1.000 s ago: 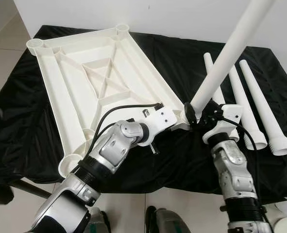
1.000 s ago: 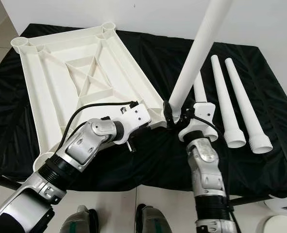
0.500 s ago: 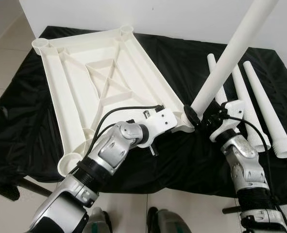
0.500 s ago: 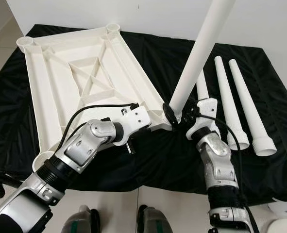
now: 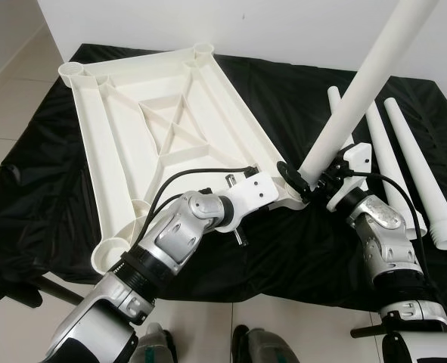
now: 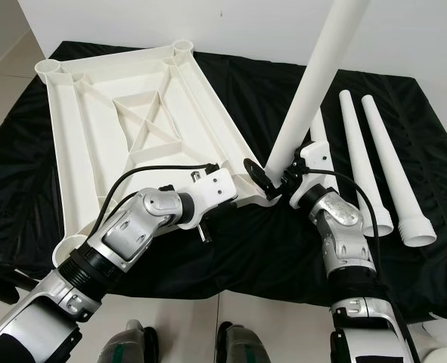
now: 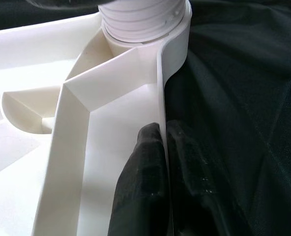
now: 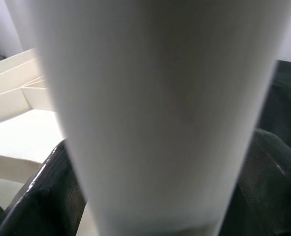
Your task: Building children table
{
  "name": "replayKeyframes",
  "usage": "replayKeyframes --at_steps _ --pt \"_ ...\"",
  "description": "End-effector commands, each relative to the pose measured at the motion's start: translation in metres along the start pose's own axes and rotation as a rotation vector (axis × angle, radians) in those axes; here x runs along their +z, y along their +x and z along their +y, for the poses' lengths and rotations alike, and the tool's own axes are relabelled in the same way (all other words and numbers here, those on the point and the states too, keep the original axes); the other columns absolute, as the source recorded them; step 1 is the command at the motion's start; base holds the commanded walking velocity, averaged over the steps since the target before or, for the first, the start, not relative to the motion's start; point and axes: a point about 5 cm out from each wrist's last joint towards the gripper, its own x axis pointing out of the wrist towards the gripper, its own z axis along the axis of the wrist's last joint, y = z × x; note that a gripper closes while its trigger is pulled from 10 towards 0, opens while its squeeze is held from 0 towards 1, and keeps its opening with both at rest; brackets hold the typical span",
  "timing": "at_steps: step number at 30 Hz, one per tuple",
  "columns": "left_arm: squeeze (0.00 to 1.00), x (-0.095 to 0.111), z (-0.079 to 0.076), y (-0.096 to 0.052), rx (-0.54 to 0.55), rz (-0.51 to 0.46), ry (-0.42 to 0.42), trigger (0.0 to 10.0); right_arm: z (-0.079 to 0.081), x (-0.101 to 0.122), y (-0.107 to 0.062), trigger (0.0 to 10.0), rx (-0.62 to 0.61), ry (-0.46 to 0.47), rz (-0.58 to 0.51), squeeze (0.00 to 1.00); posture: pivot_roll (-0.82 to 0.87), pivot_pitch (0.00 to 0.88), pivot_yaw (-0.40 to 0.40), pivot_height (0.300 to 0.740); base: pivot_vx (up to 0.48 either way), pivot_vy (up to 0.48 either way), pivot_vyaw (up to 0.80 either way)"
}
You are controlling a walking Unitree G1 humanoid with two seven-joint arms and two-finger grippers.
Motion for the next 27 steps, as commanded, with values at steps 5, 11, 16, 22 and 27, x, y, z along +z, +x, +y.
replayKeyframes --at_steps 5,11,16,22,27 --pt "0.00 -0.008 -0.002 -0.001 0.009 0.042 0.014 10.0 -0.011 0.002 -0.004 10.0 0.059 -0.041 0.037 0.00 -0.04 0.042 -0.005 0.740 0.000 0.000 0.00" --pt "0.00 -0.008 -0.002 -0.001 0.007 0.041 0.015 10.0 -0.016 0.004 -0.005 1.3 0.082 -0.061 0.042 0.00 -0.04 0.042 -0.004 0.740 0.000 0.000 0.00" --pt "0.00 -0.008 -0.002 -0.001 0.006 0.040 0.017 10.0 -0.019 0.004 -0.006 0.0 0.094 -0.063 0.049 0.00 -0.04 0.047 -0.005 0.740 0.000 0.000 0.00" --pt "0.00 -0.008 -0.002 -0.001 0.010 0.040 0.016 10.0 -0.019 0.001 -0.008 0.0 0.099 -0.055 0.057 0.00 -0.04 0.050 -0.008 0.740 0.000 0.000 0.00" --pt "0.00 -0.008 -0.001 -0.001 0.013 0.040 0.014 10.0 -0.018 -0.002 -0.010 10.0 0.081 -0.040 0.068 0.00 -0.04 0.055 -0.014 0.740 0.000 0.000 0.00"
